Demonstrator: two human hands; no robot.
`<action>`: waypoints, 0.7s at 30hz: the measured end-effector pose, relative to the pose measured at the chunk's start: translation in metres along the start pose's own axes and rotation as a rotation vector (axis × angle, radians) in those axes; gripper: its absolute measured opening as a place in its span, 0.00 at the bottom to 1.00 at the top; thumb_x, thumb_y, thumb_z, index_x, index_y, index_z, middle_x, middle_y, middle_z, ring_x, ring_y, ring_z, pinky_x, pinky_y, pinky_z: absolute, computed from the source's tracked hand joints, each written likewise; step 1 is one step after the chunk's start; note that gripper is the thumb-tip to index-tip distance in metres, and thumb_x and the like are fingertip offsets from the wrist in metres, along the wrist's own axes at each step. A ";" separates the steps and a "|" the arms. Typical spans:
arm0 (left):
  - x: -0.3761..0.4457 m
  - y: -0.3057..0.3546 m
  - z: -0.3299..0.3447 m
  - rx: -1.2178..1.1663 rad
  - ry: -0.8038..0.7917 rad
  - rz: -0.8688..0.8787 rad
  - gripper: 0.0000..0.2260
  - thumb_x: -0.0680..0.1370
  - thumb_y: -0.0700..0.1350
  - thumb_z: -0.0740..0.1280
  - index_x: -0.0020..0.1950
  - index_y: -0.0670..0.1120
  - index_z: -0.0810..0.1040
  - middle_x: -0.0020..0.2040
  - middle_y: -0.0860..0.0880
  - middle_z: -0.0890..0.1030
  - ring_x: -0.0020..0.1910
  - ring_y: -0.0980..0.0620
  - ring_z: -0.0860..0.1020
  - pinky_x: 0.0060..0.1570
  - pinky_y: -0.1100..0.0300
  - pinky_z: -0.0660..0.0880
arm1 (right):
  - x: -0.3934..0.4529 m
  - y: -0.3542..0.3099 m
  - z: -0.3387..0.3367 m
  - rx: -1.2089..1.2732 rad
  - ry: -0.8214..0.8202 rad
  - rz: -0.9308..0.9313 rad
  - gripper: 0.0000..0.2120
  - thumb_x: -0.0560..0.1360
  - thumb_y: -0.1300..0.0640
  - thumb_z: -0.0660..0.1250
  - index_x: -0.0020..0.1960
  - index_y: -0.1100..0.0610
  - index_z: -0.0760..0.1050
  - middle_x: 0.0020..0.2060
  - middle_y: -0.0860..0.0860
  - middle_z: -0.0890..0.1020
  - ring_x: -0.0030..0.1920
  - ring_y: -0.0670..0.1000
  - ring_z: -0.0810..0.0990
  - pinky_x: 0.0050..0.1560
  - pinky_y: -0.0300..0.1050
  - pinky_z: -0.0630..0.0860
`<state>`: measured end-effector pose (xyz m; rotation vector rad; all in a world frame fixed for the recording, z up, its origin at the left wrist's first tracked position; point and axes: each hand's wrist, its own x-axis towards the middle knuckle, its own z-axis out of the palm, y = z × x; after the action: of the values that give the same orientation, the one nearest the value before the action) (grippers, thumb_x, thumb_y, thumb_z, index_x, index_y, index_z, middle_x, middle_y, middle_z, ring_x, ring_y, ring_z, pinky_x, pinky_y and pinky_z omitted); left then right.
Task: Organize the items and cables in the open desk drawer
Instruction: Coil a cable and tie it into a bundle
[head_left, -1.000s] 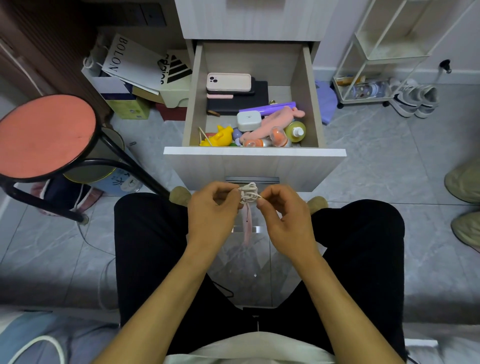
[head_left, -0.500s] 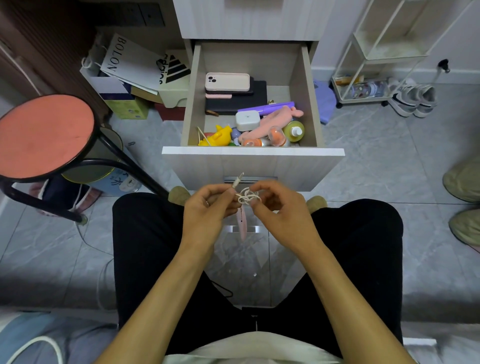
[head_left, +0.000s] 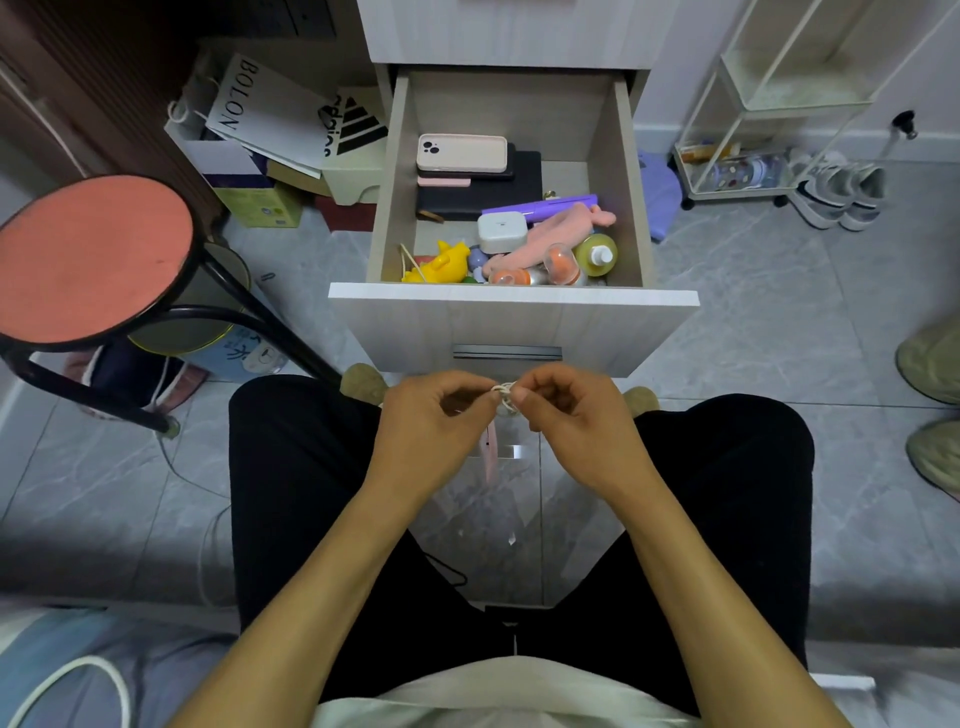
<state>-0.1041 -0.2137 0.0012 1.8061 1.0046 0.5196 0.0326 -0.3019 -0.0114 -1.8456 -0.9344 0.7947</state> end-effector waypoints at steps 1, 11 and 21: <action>0.001 0.000 0.000 -0.002 -0.005 -0.003 0.05 0.76 0.43 0.72 0.49 0.49 0.86 0.42 0.58 0.85 0.41 0.61 0.82 0.45 0.66 0.80 | 0.000 0.001 0.000 -0.024 0.011 -0.017 0.03 0.76 0.54 0.69 0.45 0.51 0.80 0.37 0.46 0.82 0.39 0.46 0.79 0.42 0.41 0.79; 0.005 0.001 -0.002 0.024 0.014 0.060 0.03 0.77 0.42 0.71 0.46 0.47 0.85 0.38 0.57 0.84 0.38 0.61 0.81 0.40 0.69 0.77 | 0.020 -0.003 -0.008 -0.644 0.122 -0.701 0.08 0.71 0.54 0.70 0.44 0.58 0.84 0.40 0.52 0.83 0.39 0.52 0.81 0.36 0.45 0.80; 0.012 -0.003 0.008 -0.378 0.115 -0.311 0.03 0.78 0.42 0.70 0.46 0.47 0.83 0.44 0.50 0.85 0.47 0.52 0.83 0.46 0.55 0.82 | 0.005 -0.004 0.016 -0.064 0.216 -0.280 0.06 0.73 0.61 0.72 0.43 0.51 0.78 0.39 0.40 0.77 0.42 0.40 0.77 0.42 0.28 0.73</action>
<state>-0.0923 -0.2079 -0.0061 1.2709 1.1547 0.5792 0.0208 -0.2895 -0.0148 -1.7638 -1.0574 0.3905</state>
